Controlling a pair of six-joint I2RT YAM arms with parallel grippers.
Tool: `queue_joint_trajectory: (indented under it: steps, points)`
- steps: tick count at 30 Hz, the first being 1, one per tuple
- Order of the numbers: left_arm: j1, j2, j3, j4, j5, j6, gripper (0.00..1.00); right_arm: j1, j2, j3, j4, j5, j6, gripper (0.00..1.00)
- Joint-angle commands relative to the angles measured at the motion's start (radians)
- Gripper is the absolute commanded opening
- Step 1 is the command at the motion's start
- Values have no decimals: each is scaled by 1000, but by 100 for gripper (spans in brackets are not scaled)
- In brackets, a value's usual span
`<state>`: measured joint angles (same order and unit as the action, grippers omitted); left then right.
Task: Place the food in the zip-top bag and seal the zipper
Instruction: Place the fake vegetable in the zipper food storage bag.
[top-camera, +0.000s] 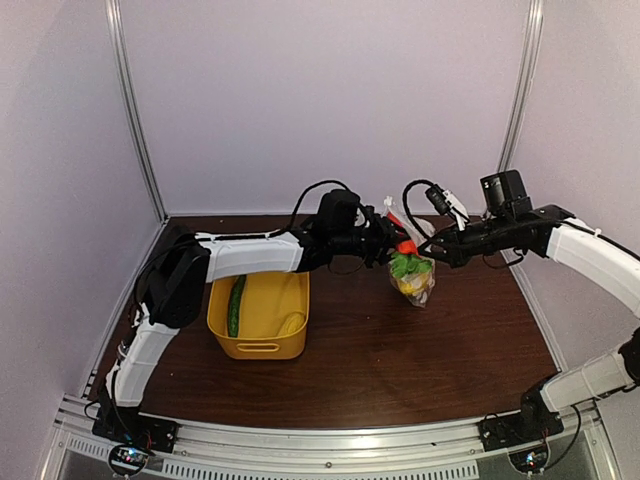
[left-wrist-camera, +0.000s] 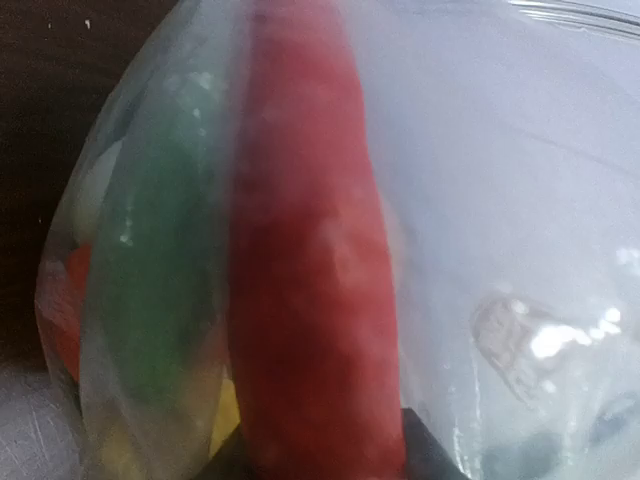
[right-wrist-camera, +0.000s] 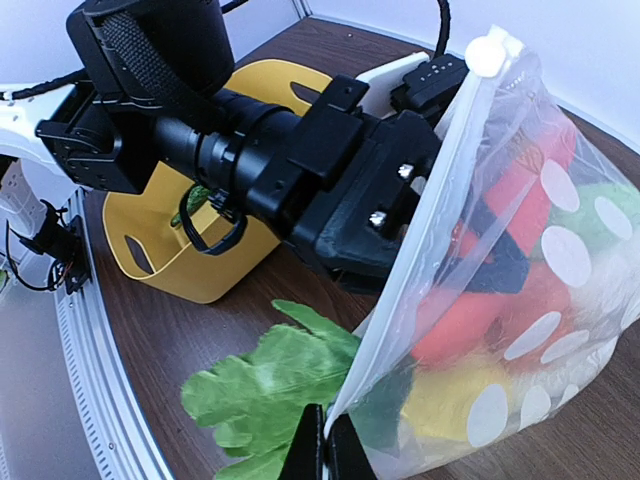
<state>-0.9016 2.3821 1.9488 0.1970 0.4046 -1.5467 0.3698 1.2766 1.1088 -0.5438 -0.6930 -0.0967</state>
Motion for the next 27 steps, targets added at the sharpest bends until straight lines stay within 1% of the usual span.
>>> queue_joint_trajectory:
  steps: [1,2,4,6,7,8,9,11,14,15,16,17,19,22,25,27]
  points:
    - [9,39,42,-52,-200,117,9,9,-8,47,-2,-86,30,0]
    - [3,41,41,-25,-198,114,13,9,-2,52,-8,-70,26,0]
    - [-5,41,69,-28,-185,141,26,9,3,52,-6,-41,29,0]
    - [-14,28,111,-89,-185,230,35,10,8,52,3,-39,39,0]
    - [-17,10,116,-126,-196,253,42,8,11,56,9,-43,45,0]
    - [-21,-14,96,-136,-207,260,46,8,15,65,7,-46,46,0]
    - [-22,-40,63,-124,-210,260,49,8,18,78,2,-46,45,0]
    - [-22,-93,-3,-111,-214,256,65,5,28,120,-18,-11,45,0]
    - [-31,-154,-76,-76,-176,263,71,-13,39,183,-31,65,50,0]
    - [-34,-172,-98,-59,-161,261,79,-24,44,197,-30,84,53,0]
    - [-37,-189,-118,-40,-138,260,92,-34,49,210,-30,106,58,0]
    - [-42,-206,-140,-25,-124,265,97,-47,60,221,-32,122,59,0]
    - [-55,-243,-166,-21,-120,304,98,-58,82,234,-42,150,52,0]
    - [-73,-309,-205,-55,-164,384,98,-63,105,225,-48,173,49,0]
    - [-73,-319,-202,-136,-210,456,98,-65,102,205,-38,146,45,0]
    - [-71,-319,-184,-181,-253,536,98,-67,86,209,-39,120,35,0]
